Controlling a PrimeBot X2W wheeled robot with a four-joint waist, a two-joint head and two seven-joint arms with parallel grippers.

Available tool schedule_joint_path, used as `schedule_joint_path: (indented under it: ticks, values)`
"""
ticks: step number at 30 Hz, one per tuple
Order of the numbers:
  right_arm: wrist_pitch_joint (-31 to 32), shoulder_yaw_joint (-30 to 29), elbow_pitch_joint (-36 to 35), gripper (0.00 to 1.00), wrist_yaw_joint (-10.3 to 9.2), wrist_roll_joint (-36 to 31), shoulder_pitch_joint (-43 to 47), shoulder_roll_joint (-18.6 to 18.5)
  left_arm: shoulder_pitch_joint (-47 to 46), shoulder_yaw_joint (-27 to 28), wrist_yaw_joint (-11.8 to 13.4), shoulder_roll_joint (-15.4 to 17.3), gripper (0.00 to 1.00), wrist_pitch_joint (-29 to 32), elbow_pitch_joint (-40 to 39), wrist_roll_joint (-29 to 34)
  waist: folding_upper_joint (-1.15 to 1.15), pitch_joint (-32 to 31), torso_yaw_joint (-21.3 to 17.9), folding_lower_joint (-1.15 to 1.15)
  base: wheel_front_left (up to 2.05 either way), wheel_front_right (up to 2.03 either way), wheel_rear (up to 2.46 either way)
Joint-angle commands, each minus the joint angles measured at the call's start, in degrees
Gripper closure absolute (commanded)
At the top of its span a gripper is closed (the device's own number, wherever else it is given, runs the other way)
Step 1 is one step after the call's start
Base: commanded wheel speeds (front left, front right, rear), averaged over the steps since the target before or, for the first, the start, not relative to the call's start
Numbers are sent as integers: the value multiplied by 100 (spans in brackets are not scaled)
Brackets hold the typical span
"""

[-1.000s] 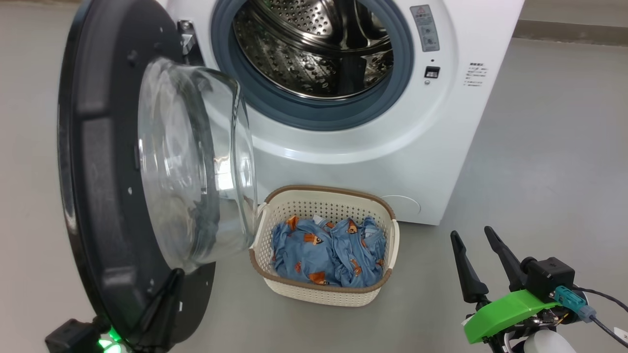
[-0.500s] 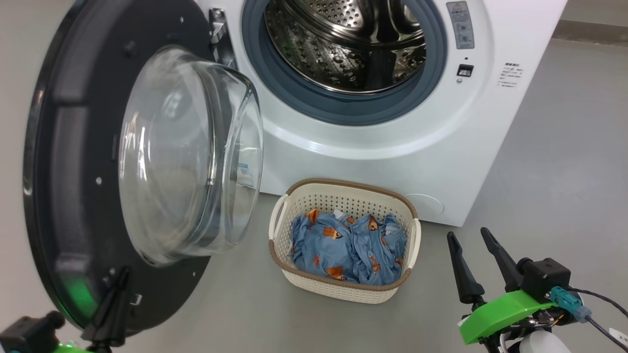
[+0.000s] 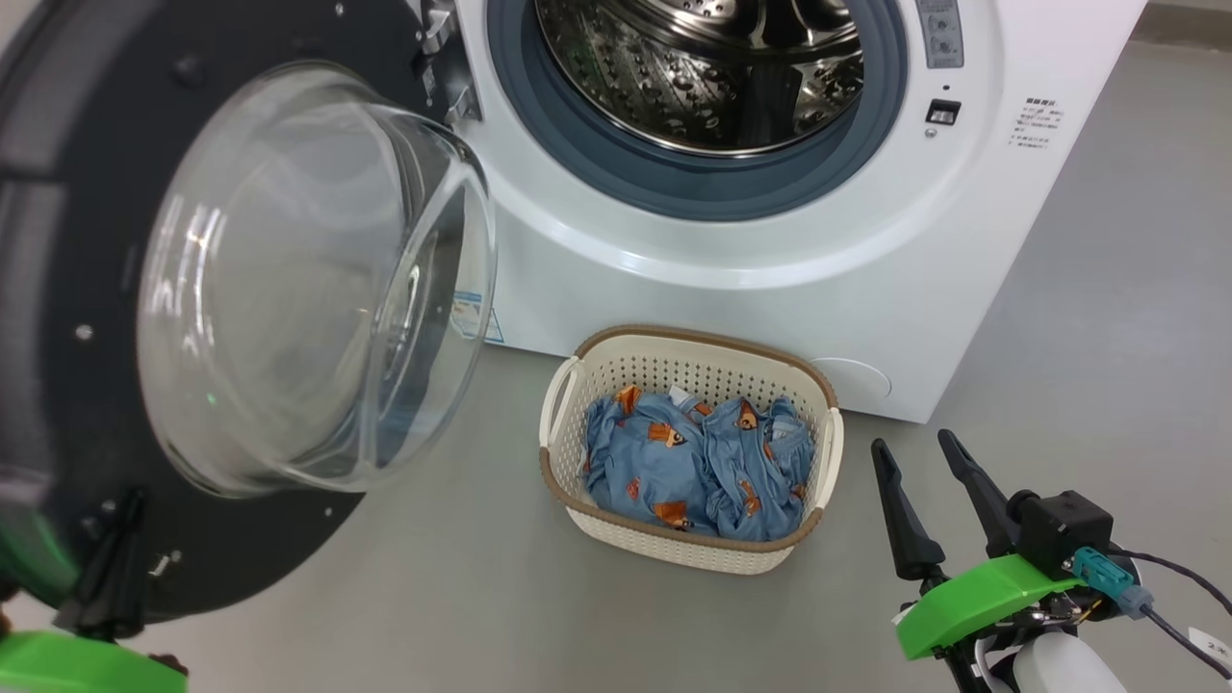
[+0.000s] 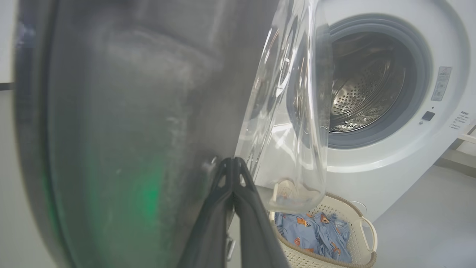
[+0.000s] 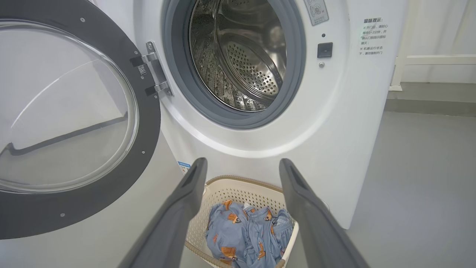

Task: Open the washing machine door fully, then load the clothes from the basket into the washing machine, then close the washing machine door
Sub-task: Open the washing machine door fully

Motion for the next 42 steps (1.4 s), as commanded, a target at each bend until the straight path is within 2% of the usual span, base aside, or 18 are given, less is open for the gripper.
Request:
schedule_joint_path:
  ticks: [1, 7, 16, 26, 42]
  values:
    - [-70, 84, -125, 0, 33, -73, -257, 29, -458, 344, -24, 355, 100, -68, 9, -55, -1, 48, 9, 0, 0, 0, 0]
    - [-70, 21, -144, 0, 33, -163, -327, 58, -993, 347, -206, 518, 100, -79, 704, -101, -1, 217, 92, 0, 0, 0, 0]
    - [-70, -1, -143, 0, 33, -218, -469, 71, -1710, 190, -281, 725, 100, -85, 1661, -211, -1, 416, 261, 0, 0, 0, 0]
    - [-70, 1, -84, 0, 33, -237, -693, 72, -2658, -728, -287, 1068, 100, -87, 2263, -670, -1, 737, 441, 0, 0, 0, 0]
    - [-70, 84, -11, 0, 33, -188, -882, 73, -3664, -1663, -287, 1406, 100, -91, 3210, -1098, -1, 1022, 447, 0, 0, 0, 0]
